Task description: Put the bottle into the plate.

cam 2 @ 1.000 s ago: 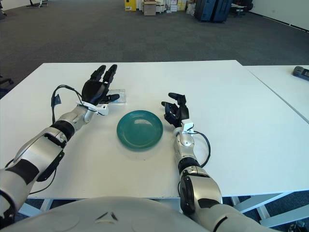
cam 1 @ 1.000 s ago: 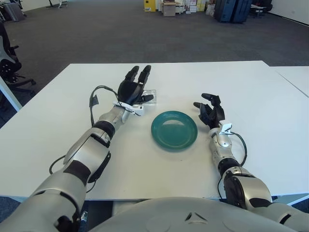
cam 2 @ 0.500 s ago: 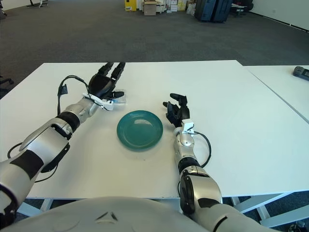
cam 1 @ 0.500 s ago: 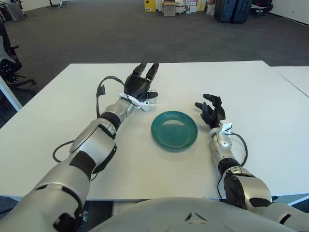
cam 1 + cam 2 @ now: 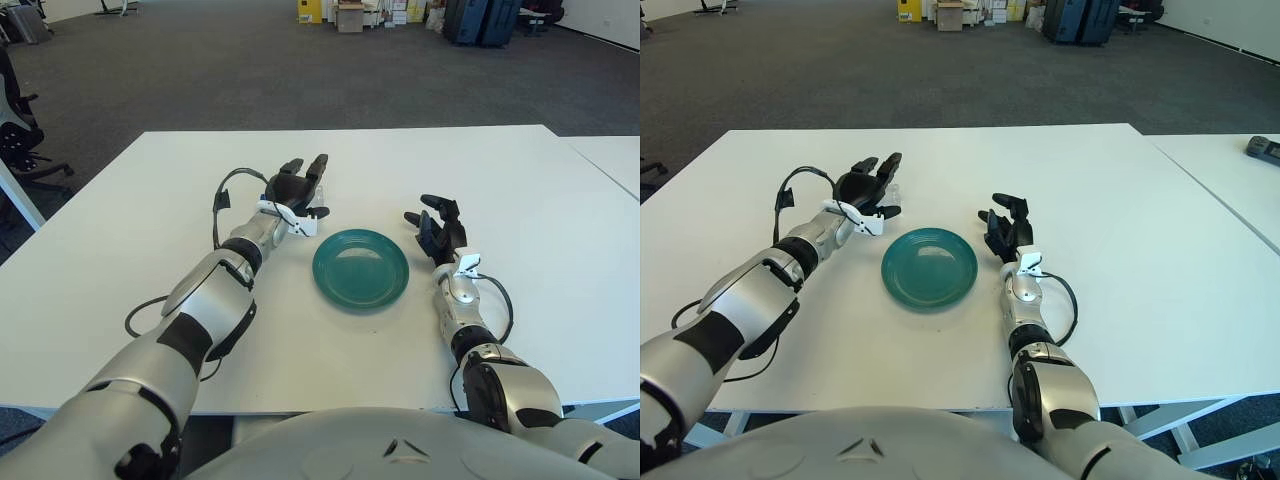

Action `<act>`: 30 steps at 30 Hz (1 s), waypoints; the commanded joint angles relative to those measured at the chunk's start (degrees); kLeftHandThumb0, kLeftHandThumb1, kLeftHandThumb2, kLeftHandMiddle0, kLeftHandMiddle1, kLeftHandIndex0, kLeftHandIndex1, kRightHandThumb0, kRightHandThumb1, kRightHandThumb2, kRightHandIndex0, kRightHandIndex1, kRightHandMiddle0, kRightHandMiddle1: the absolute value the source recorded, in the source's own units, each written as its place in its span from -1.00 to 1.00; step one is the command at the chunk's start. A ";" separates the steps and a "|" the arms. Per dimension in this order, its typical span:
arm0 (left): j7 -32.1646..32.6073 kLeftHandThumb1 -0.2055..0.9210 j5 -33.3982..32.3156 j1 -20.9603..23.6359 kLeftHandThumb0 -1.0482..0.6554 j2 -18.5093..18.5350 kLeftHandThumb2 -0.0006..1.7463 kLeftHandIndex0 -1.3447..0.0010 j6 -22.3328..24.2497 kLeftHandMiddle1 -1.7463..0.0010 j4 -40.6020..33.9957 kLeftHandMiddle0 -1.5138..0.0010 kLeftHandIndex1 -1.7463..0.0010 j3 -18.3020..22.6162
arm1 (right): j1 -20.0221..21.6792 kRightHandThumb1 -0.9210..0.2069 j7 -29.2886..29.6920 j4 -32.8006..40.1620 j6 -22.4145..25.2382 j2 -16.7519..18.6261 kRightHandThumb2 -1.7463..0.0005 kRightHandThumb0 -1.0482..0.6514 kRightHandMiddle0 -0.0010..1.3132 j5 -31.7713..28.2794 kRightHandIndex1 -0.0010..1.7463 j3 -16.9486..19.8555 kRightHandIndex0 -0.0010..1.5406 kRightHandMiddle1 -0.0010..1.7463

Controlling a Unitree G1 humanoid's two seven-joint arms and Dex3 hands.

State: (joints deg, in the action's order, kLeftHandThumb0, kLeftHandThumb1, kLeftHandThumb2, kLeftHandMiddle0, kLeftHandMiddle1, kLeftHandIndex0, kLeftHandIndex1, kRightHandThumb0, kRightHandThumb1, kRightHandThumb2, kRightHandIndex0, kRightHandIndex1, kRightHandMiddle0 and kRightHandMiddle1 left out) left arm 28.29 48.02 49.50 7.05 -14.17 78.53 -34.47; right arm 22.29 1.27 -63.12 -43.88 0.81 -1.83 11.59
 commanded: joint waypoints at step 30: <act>-13.13 1.00 -5.35 -2.42 -1.00 -2.48 0.03 1.00 9.18 1.00 1.10 0.99 1.00 3.25 | -7.10 -1.00 -6.52 2.36 -1.52 -0.14 0.16 -0.45 -0.91 -5.00 -0.21 1.76 -0.27 0.44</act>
State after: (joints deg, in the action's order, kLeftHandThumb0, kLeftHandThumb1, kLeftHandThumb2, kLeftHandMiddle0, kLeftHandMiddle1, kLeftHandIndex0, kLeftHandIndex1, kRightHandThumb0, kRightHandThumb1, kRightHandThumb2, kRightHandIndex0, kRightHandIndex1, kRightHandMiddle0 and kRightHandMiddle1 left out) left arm 15.92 43.22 47.73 4.36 -5.69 79.22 -31.58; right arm 19.37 -4.86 -59.11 -44.40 0.28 -5.92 12.76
